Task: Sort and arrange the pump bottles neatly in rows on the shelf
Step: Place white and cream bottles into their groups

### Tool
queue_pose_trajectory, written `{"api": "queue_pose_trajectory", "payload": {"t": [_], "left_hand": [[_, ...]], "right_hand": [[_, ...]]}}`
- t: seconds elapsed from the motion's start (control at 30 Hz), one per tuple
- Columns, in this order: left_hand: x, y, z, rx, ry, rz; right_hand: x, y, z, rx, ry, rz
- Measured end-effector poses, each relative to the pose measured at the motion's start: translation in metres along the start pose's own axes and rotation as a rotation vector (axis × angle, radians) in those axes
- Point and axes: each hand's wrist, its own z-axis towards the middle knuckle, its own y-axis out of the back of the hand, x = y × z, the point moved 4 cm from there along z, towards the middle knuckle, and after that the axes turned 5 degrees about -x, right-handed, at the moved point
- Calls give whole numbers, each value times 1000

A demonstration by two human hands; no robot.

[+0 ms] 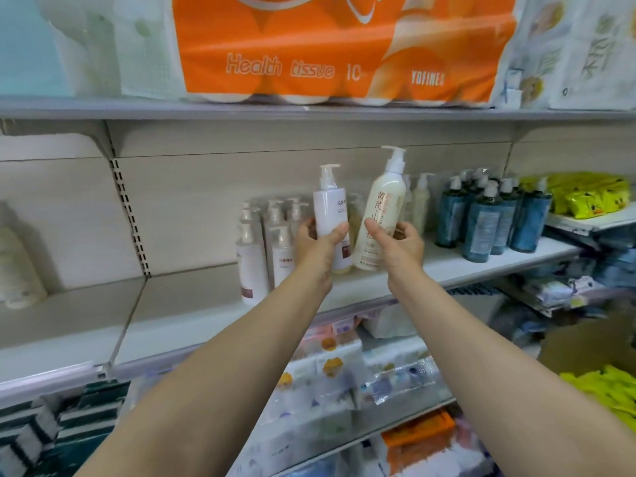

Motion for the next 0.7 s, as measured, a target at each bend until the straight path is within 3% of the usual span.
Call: {"api": "queue_pose_trajectory", "payload": {"t": [0.37,0.7], "left_hand": [[38,-24,28,128,111,23],[69,-37,47,106,109,89]], "right_hand": [[-27,35,30,-210,13,-130],[-52,48,65,-228,-6,-174]]}}
